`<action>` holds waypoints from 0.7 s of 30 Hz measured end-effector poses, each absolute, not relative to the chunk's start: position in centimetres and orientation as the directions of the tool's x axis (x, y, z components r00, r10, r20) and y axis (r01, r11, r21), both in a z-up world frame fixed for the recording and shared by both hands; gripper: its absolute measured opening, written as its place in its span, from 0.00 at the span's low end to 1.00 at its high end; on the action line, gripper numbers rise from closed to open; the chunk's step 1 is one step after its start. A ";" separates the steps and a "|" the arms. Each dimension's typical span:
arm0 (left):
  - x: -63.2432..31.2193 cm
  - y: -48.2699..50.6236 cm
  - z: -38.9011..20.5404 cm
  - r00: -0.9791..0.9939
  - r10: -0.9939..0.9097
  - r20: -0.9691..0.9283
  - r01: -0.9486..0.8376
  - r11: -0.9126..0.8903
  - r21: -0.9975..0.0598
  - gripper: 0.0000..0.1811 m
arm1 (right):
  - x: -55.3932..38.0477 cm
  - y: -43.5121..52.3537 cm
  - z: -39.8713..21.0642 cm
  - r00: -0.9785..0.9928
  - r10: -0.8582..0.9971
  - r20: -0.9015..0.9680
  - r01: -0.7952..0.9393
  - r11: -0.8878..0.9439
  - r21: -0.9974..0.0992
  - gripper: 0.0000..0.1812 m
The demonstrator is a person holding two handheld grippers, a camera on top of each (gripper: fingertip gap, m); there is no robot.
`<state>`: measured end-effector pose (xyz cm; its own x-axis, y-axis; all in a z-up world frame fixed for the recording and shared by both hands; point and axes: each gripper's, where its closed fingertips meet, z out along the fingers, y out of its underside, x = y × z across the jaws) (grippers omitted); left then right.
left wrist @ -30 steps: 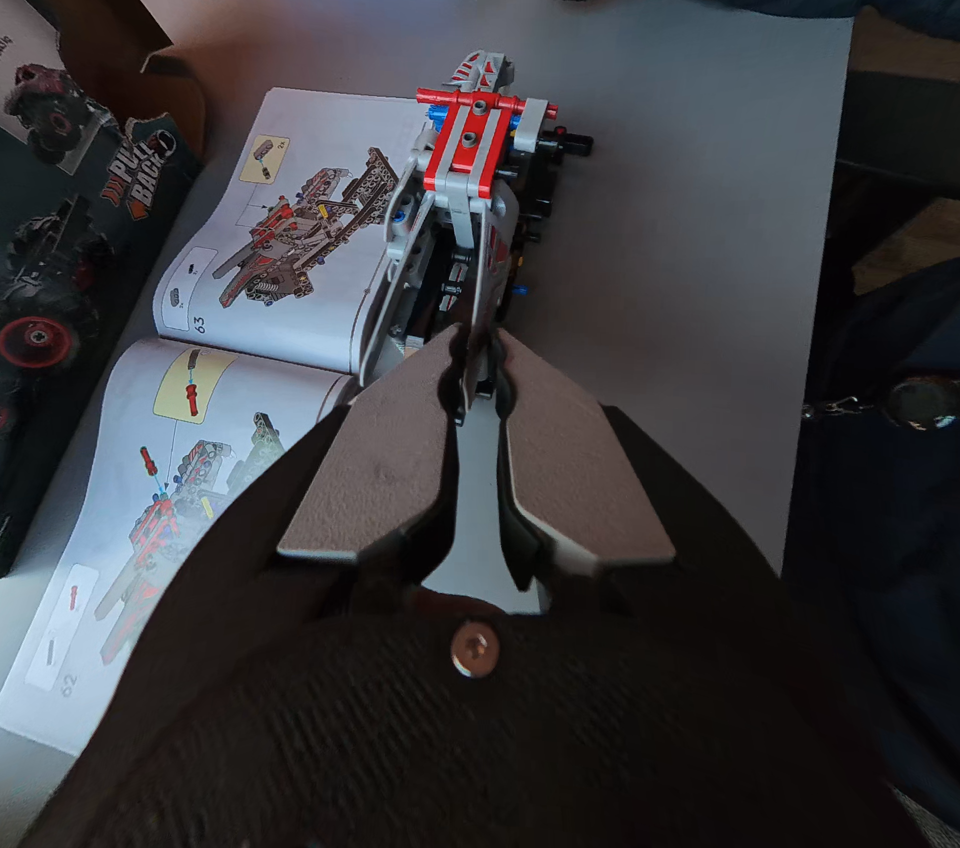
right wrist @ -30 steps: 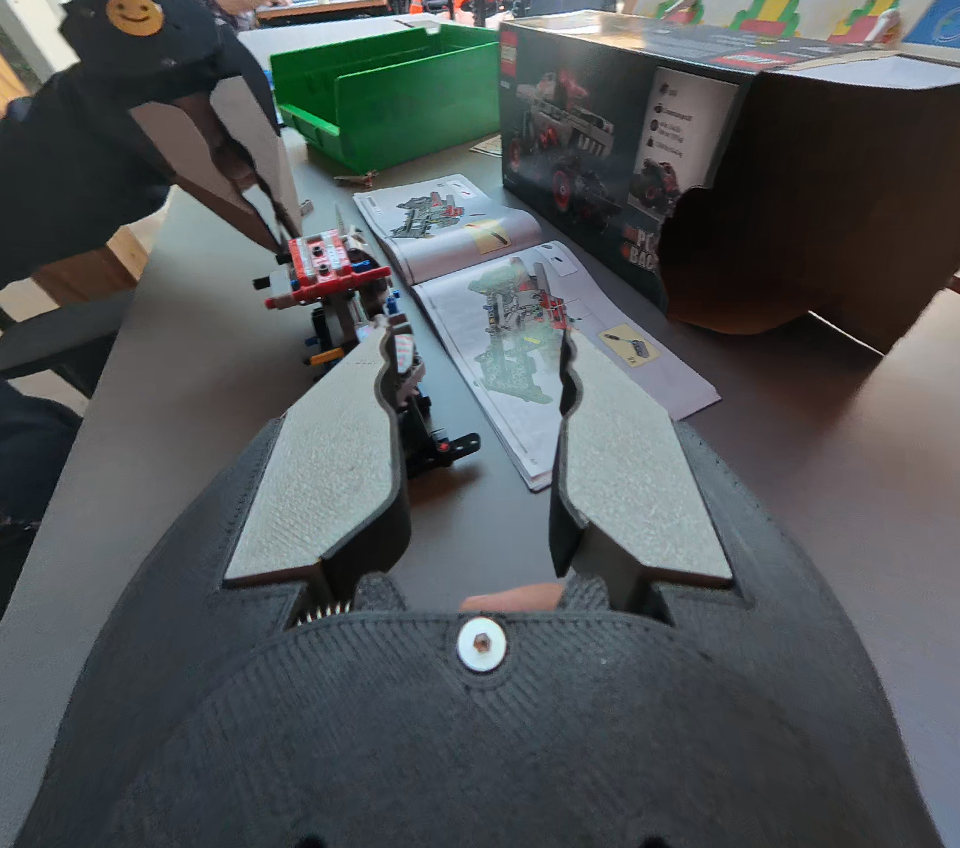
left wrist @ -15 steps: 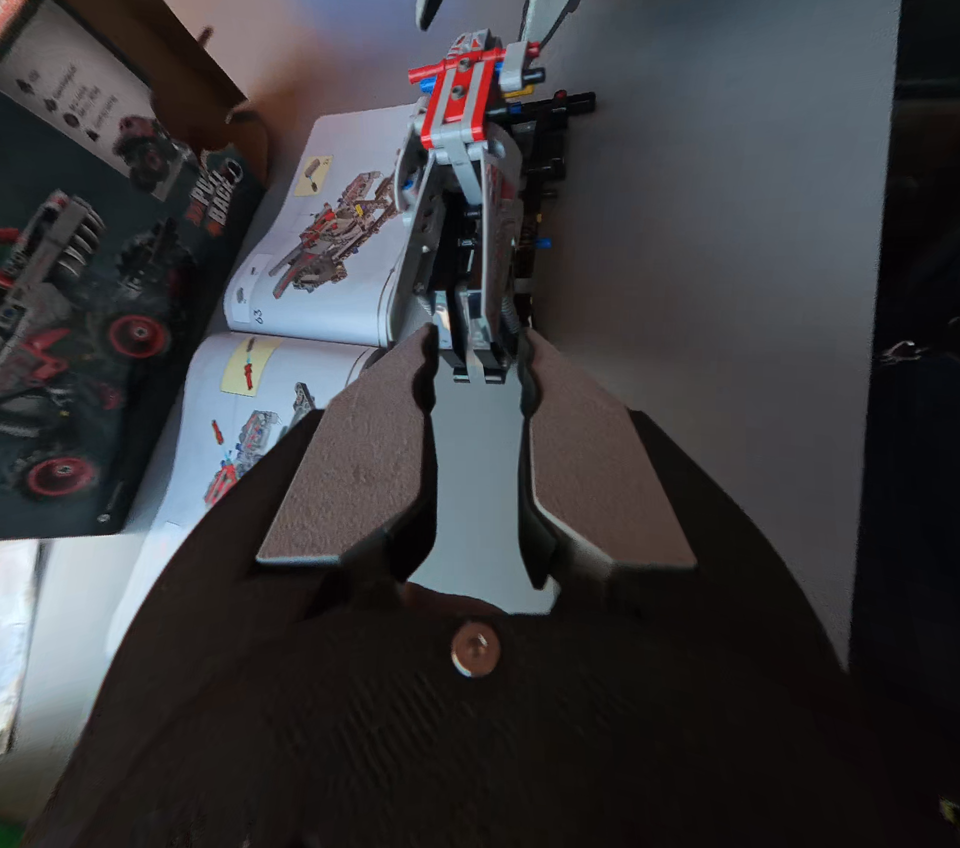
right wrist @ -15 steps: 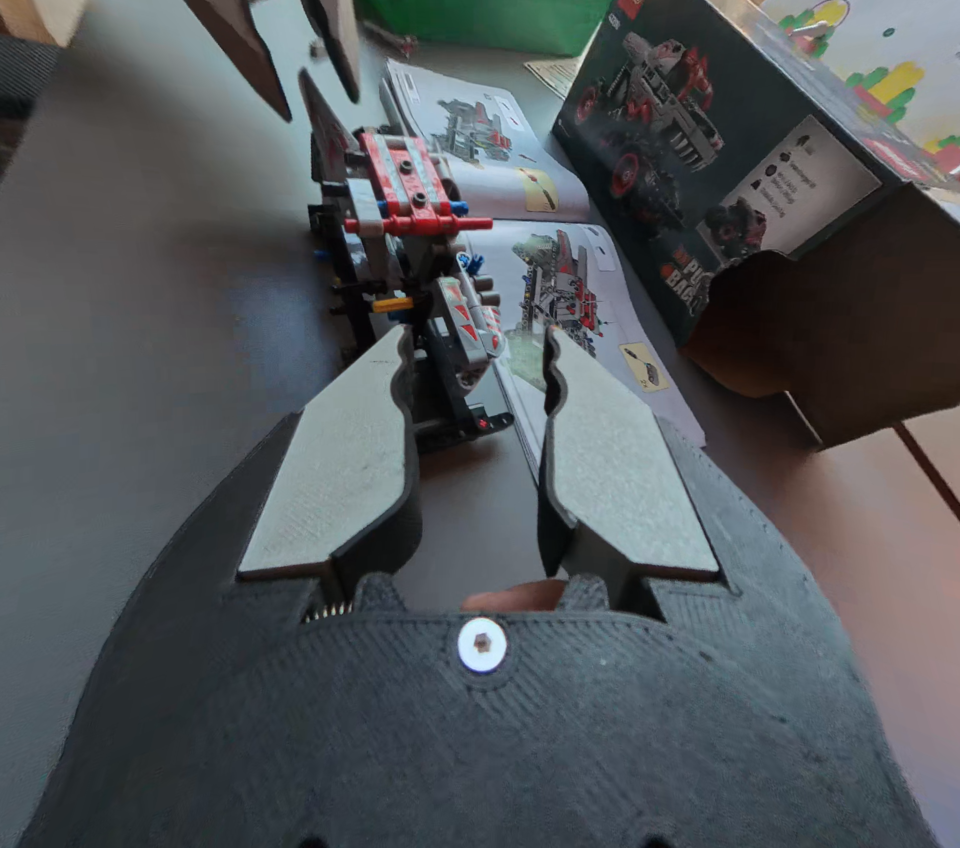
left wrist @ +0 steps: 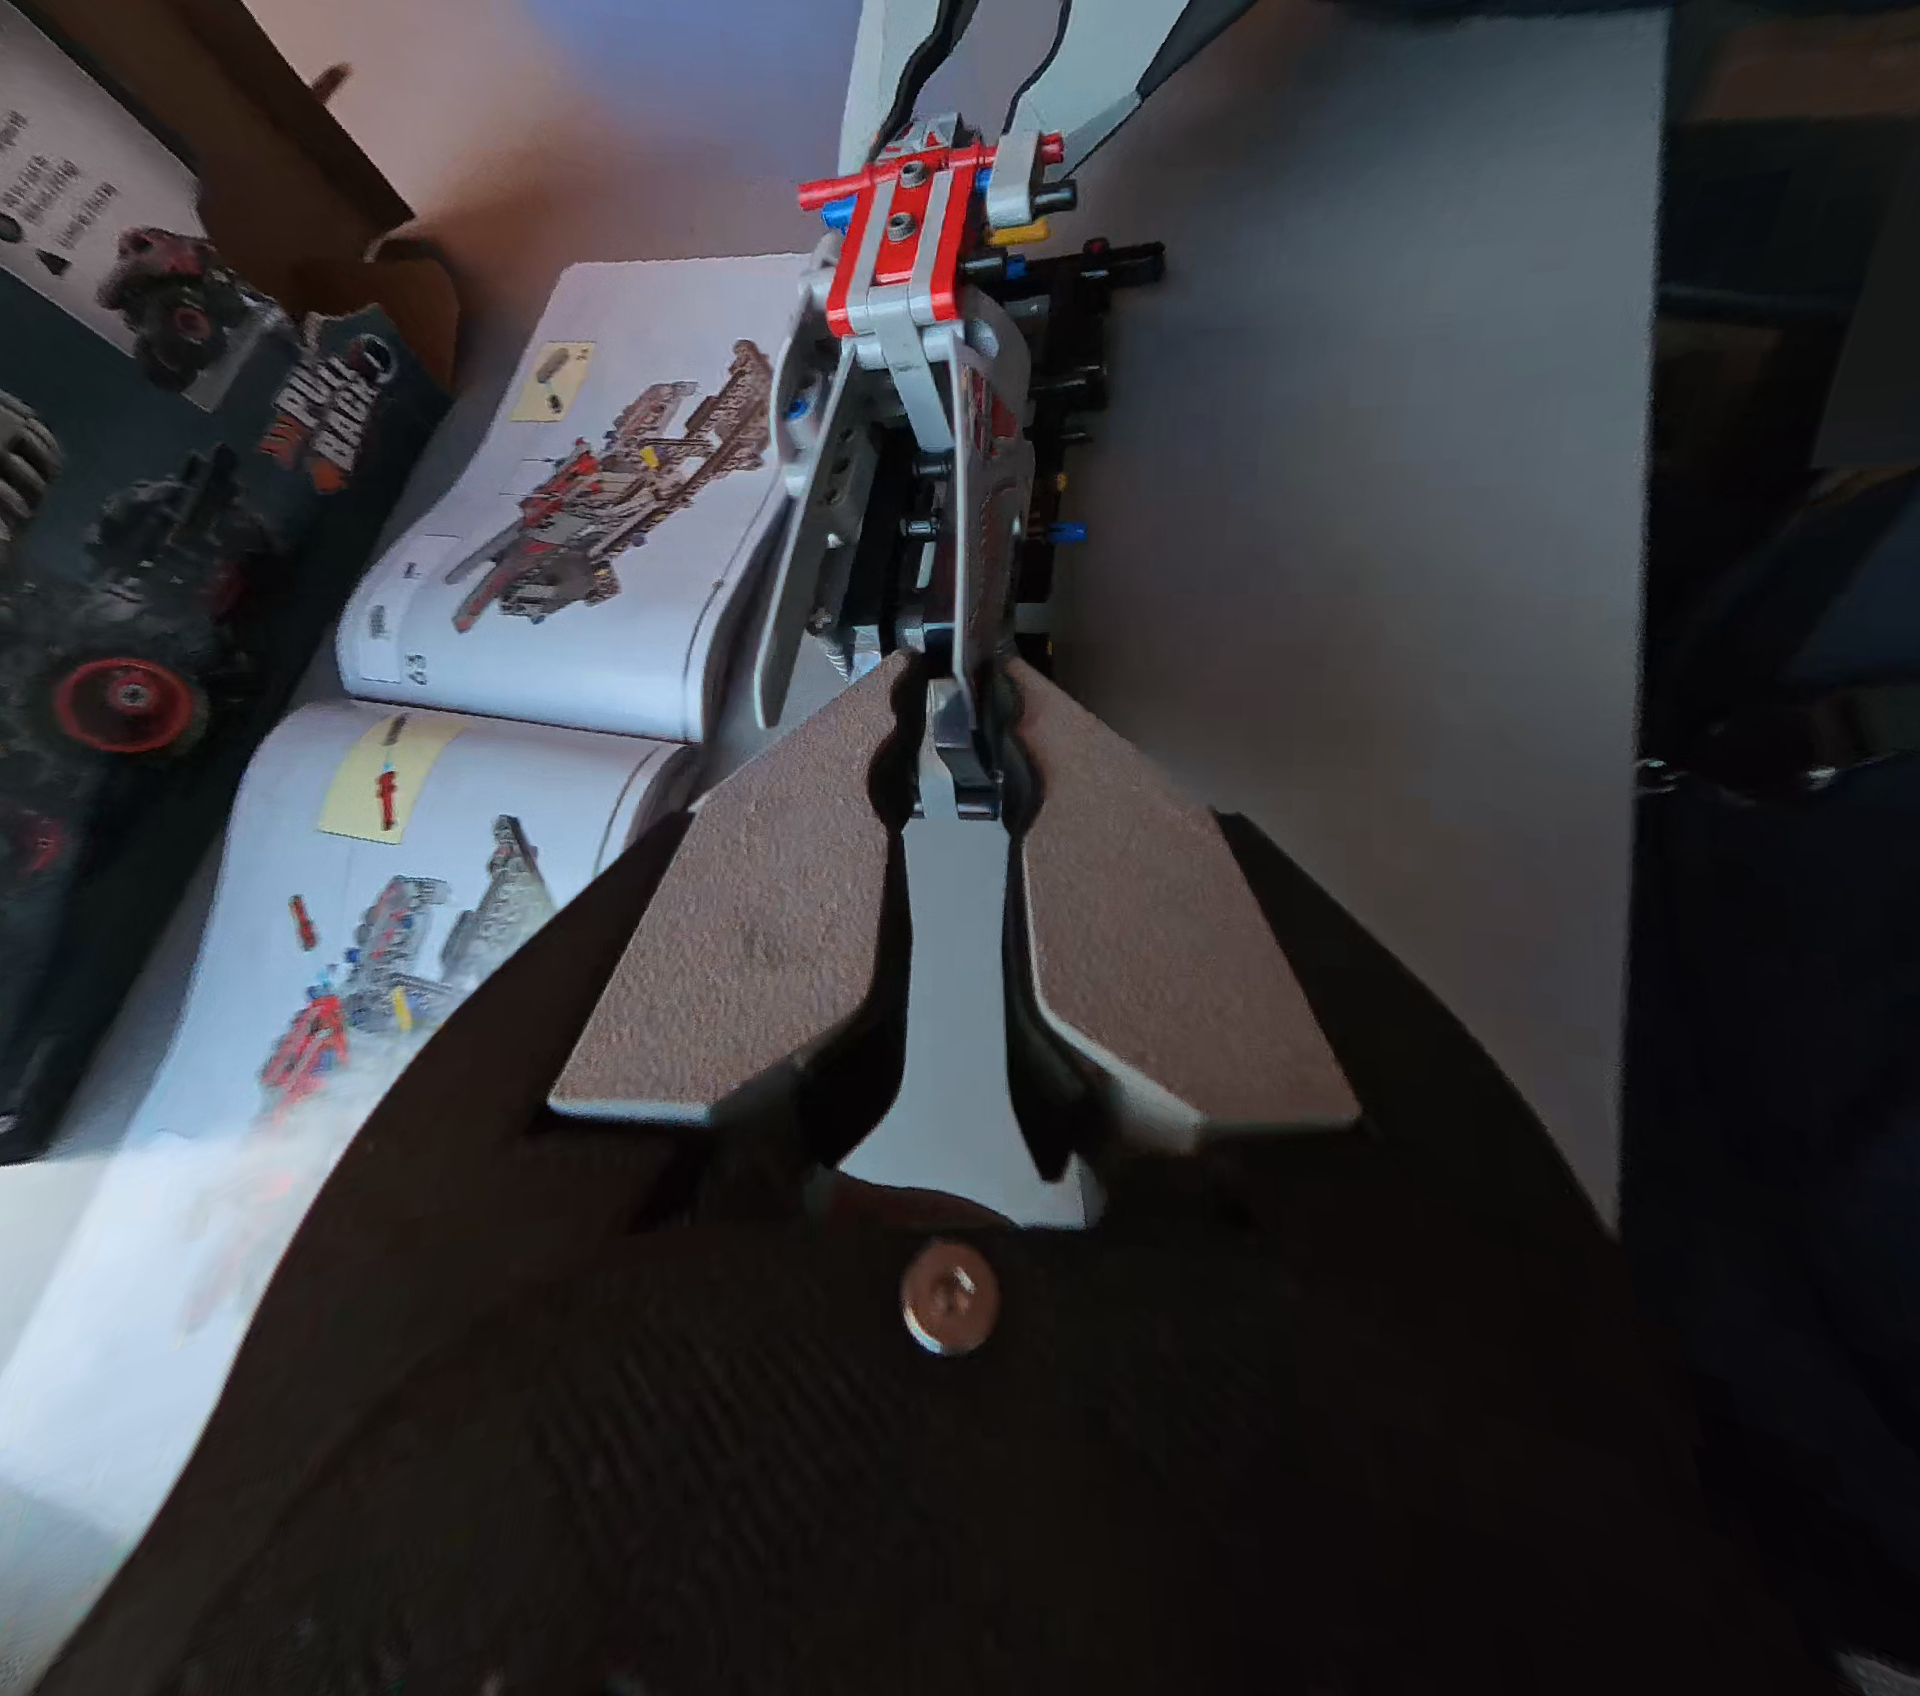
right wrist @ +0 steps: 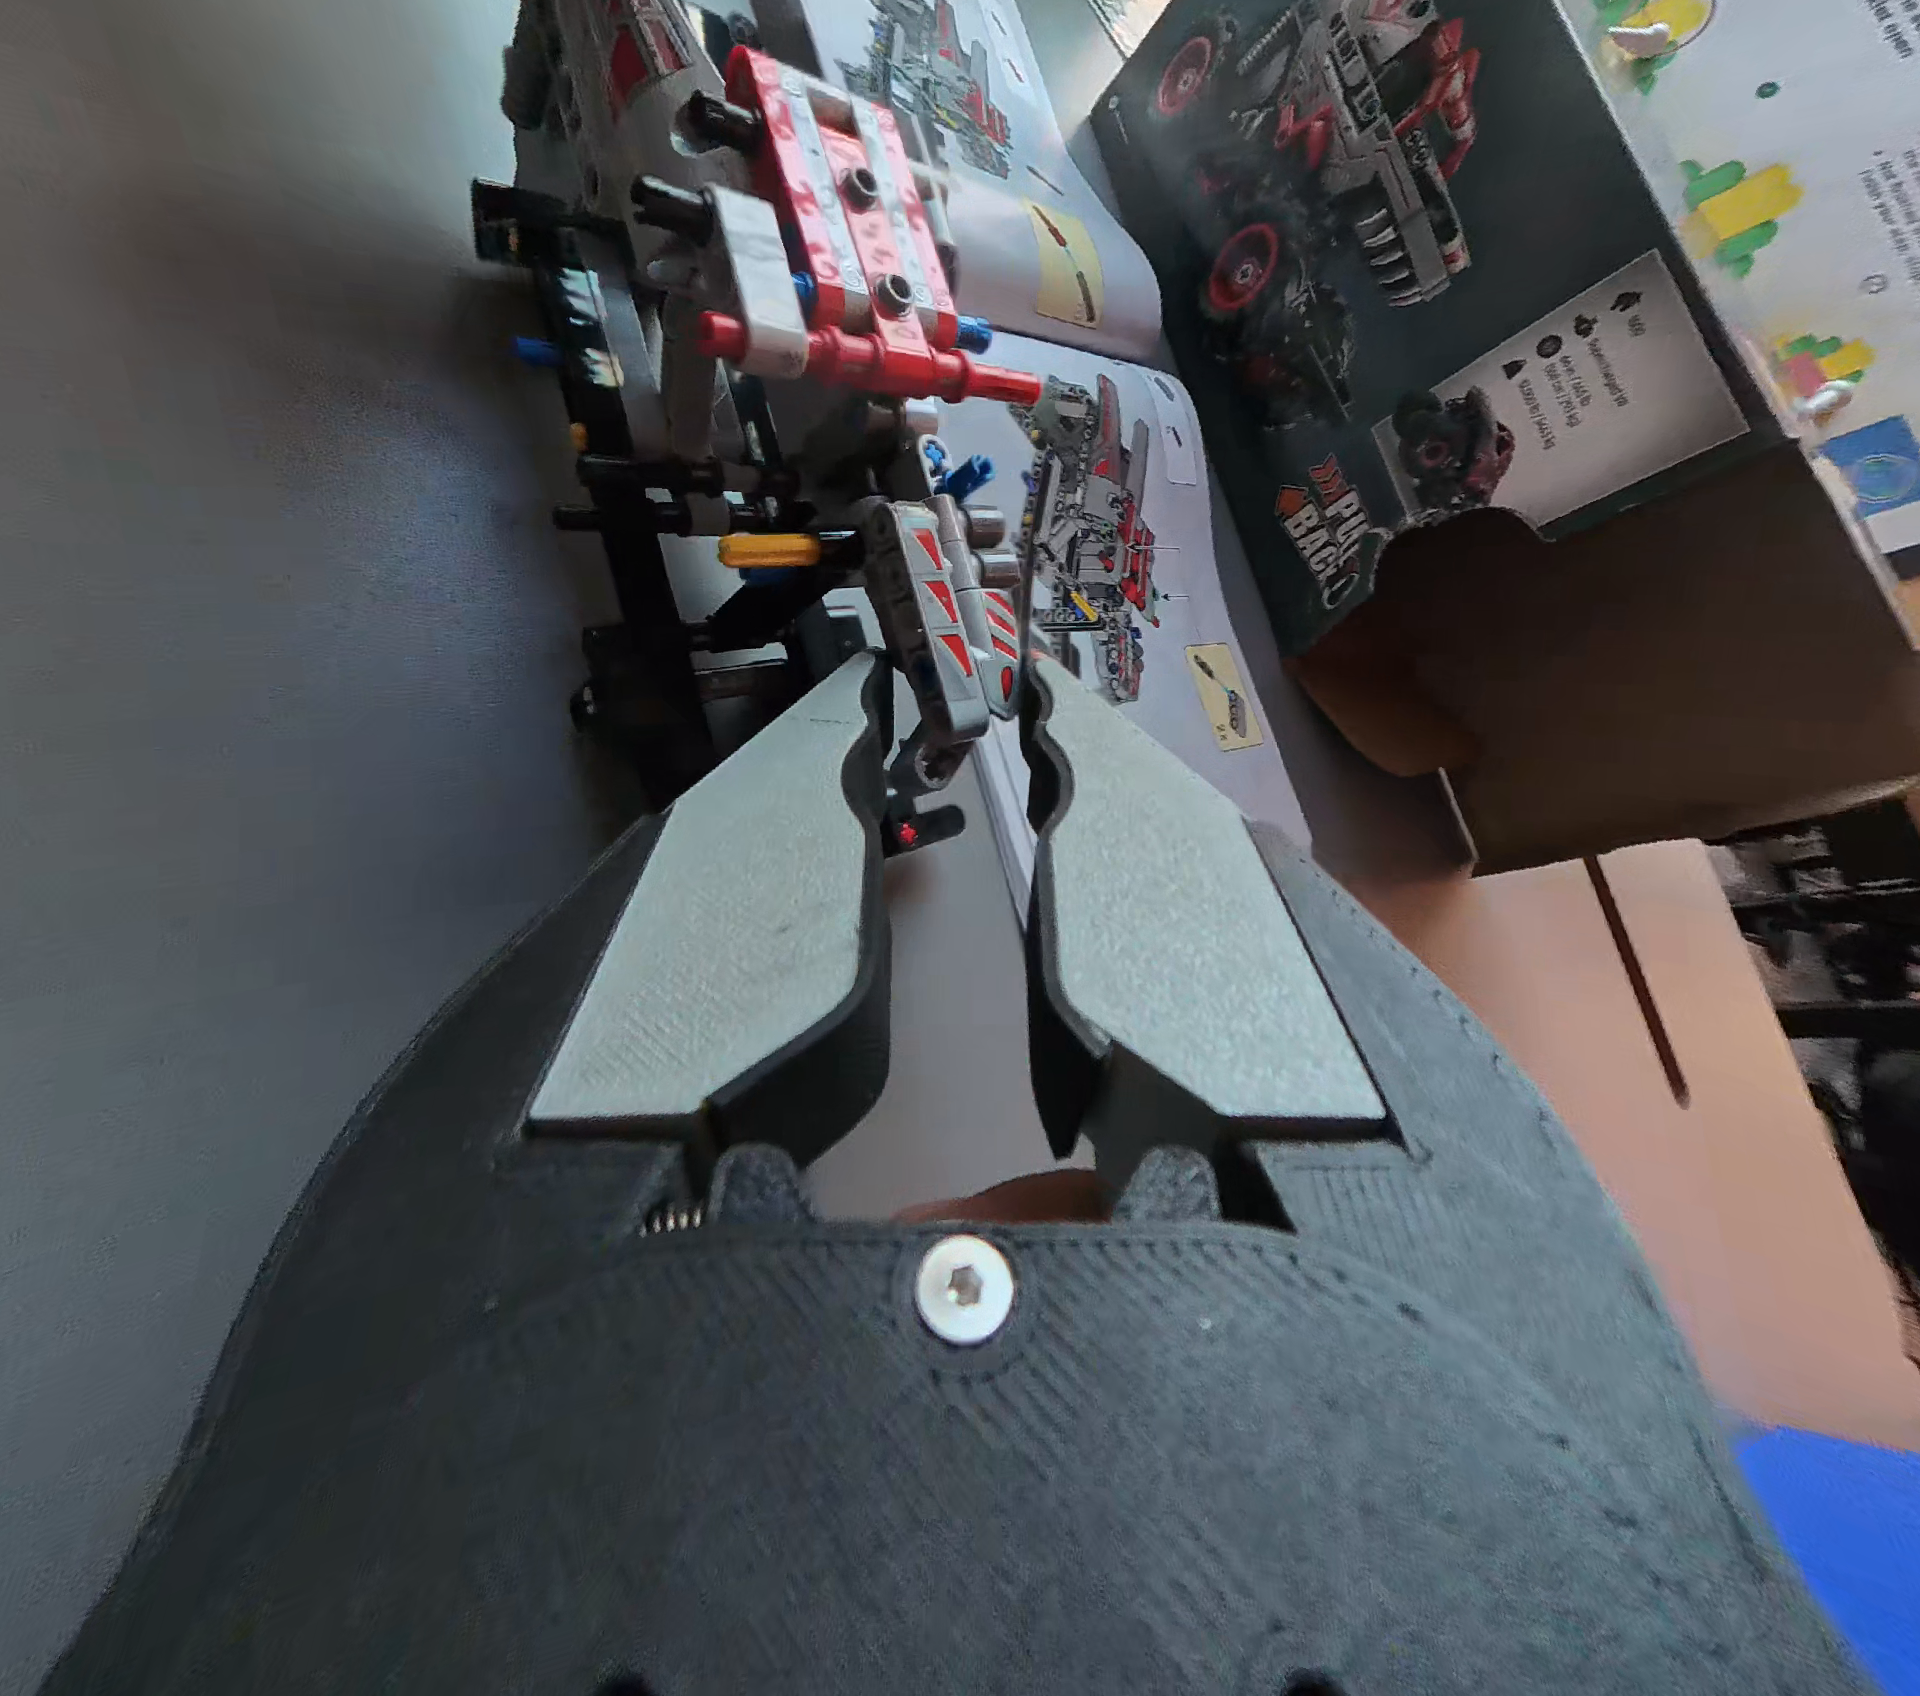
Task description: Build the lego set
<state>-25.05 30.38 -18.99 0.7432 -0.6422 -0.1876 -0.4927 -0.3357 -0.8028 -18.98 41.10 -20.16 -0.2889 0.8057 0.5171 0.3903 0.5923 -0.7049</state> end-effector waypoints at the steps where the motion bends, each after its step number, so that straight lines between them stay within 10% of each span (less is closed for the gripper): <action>1: -25.0 30.2 -18.8 0.750 -0.646 -0.140 -0.460 -0.357 -0.813 0.05 | -18.8 40.8 -20.2 -0.310 0.820 0.480 0.390 0.571 -0.723 0.11; 8: -24.3 29.3 -16.9 0.713 -0.671 0.205 -0.224 -0.495 -0.839 0.03 | -16.8 37.0 -20.3 -0.506 0.859 -0.080 0.509 0.222 -0.832 0.12; 21: -24.7 34.2 -19.4 0.737 -0.674 0.049 -0.430 -0.524 -0.735 0.13 | -17.5 38.3 -22.4 -0.398 0.844 -0.359 0.661 -0.008 -0.751 0.12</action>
